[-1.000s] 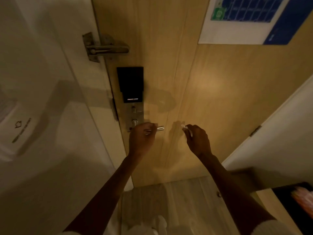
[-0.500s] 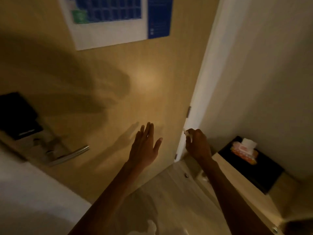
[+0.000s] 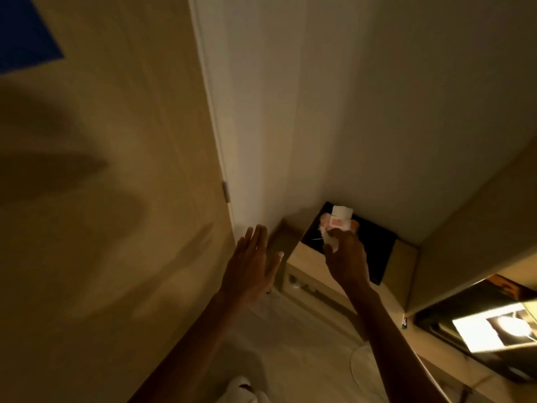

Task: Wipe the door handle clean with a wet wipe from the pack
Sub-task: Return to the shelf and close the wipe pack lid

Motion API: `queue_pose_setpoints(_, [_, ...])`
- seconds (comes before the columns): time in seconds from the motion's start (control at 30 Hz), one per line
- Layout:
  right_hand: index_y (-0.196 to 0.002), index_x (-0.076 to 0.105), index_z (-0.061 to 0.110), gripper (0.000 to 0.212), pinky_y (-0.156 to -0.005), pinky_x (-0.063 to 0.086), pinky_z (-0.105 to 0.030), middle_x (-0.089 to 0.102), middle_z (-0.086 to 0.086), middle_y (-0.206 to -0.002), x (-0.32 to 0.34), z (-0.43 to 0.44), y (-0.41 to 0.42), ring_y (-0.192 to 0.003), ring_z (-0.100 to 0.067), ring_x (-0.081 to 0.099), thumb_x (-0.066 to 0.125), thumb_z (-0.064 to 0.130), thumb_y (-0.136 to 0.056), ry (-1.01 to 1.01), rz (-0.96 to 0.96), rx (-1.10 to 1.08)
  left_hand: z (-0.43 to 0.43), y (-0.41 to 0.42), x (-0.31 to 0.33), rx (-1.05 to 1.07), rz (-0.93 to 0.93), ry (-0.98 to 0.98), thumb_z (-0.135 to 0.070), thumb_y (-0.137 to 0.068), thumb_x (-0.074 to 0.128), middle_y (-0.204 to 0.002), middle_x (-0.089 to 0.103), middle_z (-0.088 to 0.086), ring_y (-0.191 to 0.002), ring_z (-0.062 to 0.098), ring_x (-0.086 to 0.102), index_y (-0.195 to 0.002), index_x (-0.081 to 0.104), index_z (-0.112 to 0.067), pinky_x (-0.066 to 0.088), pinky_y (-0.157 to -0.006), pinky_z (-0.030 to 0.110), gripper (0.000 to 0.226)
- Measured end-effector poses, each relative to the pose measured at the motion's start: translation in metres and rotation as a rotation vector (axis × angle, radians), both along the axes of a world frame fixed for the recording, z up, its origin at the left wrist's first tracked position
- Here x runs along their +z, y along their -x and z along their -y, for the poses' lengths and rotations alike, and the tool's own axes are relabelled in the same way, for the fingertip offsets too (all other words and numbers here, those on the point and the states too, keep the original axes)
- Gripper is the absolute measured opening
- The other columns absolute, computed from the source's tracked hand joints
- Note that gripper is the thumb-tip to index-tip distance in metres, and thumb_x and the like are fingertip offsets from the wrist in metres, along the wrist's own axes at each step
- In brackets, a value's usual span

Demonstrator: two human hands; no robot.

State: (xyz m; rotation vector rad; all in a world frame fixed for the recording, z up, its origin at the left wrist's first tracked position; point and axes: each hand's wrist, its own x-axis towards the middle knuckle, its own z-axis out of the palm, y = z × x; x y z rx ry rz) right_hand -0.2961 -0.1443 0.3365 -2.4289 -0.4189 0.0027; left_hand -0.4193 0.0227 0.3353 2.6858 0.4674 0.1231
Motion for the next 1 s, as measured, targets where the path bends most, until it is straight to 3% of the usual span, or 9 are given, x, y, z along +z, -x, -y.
queue_pose_setpoints(0.23, [-0.121,0.062,0.013,0.030,-0.068,0.045,-0.030,0.063,-0.015,-0.114,-0.031,0.049,-0.080,-0.094,-0.032,0.064,0.061,0.012,-0.091,-0.018,-0.069,-0.189,0.030,-0.102,-0.030,-0.136,-0.085,-0.008,-0.064,-0.094,0.014,-0.164,0.008,0.004,-0.151,0.018,0.003,-0.155,0.004,-0.014,0.012,-0.122,0.032,0.079])
queue_pose_setpoints(0.4, [-0.123,0.061,0.013,0.032,-0.075,0.055,-0.039,0.063,-0.012,-0.114,-0.071,0.065,-0.149,-0.096,-0.029,0.063,0.061,0.012,-0.091,-0.024,-0.149,-0.293,0.047,-0.182,-0.065,-0.216,-0.120,0.006,-0.067,-0.087,0.001,-0.164,0.004,0.002,-0.151,0.017,-0.001,-0.155,0.000,-0.016,0.010,-0.121,0.029,0.085])
queue_pose_setpoints(0.47, [-0.123,0.061,0.013,0.032,-0.078,0.055,-0.038,0.063,-0.011,-0.114,-0.093,0.069,-0.178,-0.098,-0.026,0.063,0.061,0.013,-0.091,-0.038,-0.175,-0.307,0.054,-0.215,-0.082,-0.246,-0.152,0.021,-0.065,-0.092,0.006,-0.164,0.000,0.001,-0.150,0.015,-0.005,-0.155,-0.002,-0.016,0.007,-0.119,0.028,0.079])
queue_pose_setpoints(0.63, [-0.114,0.065,0.015,0.025,-0.070,0.050,-0.025,0.069,-0.006,-0.106,-0.162,0.087,-0.226,-0.093,-0.021,0.065,0.064,0.017,-0.089,-0.053,-0.304,-0.390,0.077,-0.268,-0.129,-0.281,-0.240,0.078,-0.057,-0.097,0.020,-0.164,-0.005,-0.003,-0.146,0.009,-0.012,-0.154,-0.007,-0.020,0.001,-0.114,0.024,0.073])
queue_pose_setpoints(0.77, [-0.114,0.065,0.009,0.029,-0.061,0.030,0.000,0.071,-0.008,-0.105,-0.208,0.101,-0.249,-0.088,-0.014,0.062,0.069,0.014,-0.086,-0.062,-0.363,-0.449,0.086,-0.289,-0.170,-0.278,-0.312,0.118,-0.059,-0.096,0.018,-0.163,-0.004,-0.004,-0.141,0.006,-0.013,-0.152,-0.008,-0.023,0.002,-0.115,0.024,0.072])
queue_pose_setpoints(0.9, [-0.114,0.063,0.007,0.029,-0.058,0.029,-0.001,0.069,-0.010,-0.107,-0.258,0.108,-0.285,-0.085,-0.008,0.052,0.069,0.016,-0.088,-0.042,-0.398,-0.465,0.091,-0.316,-0.206,-0.214,-0.346,0.145,-0.055,-0.098,0.023,-0.151,-0.020,-0.012,-0.137,0.004,-0.019,-0.142,-0.020,-0.029,-0.005,-0.110,0.022,0.067])
queue_pose_setpoints(1.0, [-0.111,0.065,0.005,0.024,-0.057,0.033,-0.001,0.070,-0.011,-0.101,-0.299,0.111,-0.310,-0.081,-0.007,0.053,0.068,0.015,-0.089,-0.038,-0.405,-0.483,0.093,-0.335,-0.244,-0.214,-0.377,0.130,-0.057,-0.097,0.021,-0.153,-0.020,-0.011,-0.140,0.004,-0.020,-0.144,-0.019,-0.028,-0.009,-0.111,0.022,0.068])
